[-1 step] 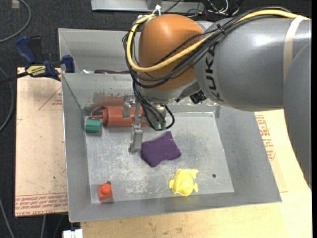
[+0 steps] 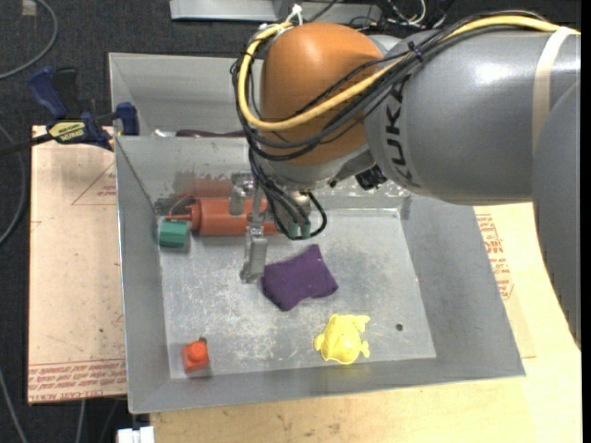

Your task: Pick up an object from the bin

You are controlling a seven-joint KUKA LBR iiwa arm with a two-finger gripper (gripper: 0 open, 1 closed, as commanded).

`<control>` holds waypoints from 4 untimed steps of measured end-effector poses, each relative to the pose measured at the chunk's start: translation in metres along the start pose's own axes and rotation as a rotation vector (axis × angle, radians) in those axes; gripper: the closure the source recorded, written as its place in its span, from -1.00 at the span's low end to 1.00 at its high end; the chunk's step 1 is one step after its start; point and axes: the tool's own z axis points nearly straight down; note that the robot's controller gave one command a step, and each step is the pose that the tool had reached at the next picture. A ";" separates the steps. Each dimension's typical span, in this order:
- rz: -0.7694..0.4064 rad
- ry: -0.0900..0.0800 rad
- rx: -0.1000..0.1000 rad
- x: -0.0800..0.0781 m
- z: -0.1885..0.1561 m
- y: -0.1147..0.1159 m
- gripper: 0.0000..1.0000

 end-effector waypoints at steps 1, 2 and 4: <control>-0.066 -0.004 -0.002 0.000 0.035 -0.025 -1.00; 0.004 0.001 0.000 0.005 0.068 -0.059 -1.00; -0.011 -0.003 -0.001 0.017 0.084 -0.092 -1.00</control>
Offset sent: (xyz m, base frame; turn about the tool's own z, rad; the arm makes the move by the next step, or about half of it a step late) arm -0.0076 -0.0795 -0.0853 0.0839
